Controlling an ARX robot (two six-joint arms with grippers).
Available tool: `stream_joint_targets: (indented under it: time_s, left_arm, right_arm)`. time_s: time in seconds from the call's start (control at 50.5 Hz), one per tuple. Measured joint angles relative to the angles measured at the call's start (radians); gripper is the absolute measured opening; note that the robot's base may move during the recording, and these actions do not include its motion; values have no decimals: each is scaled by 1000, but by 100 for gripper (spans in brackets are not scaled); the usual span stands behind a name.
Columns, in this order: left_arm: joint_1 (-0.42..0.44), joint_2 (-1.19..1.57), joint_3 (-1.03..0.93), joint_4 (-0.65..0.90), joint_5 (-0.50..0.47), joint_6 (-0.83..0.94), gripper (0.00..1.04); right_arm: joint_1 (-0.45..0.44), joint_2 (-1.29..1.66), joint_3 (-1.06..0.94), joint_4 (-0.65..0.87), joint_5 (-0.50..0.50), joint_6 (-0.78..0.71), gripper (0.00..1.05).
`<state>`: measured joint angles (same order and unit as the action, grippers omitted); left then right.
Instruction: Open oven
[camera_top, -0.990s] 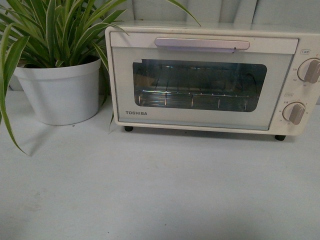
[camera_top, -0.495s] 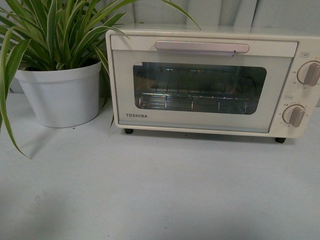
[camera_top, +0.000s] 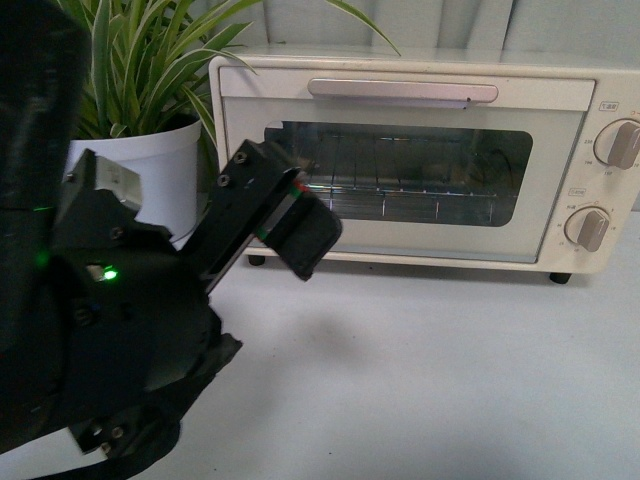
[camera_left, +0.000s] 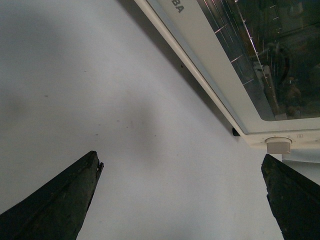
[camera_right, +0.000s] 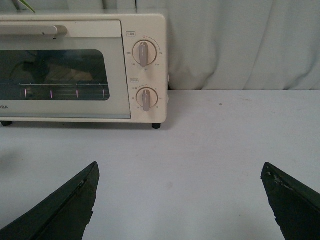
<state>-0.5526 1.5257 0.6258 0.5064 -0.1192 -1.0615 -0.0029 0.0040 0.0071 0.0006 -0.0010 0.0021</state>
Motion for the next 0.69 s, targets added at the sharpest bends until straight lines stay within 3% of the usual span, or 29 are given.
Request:
stream_joint_targets:
  time_s: [0.693]
  left_arm:
    - [-36,196,133,7,11,-119,98]
  right_arm:
    - [0,0,0,0,0,0,95]
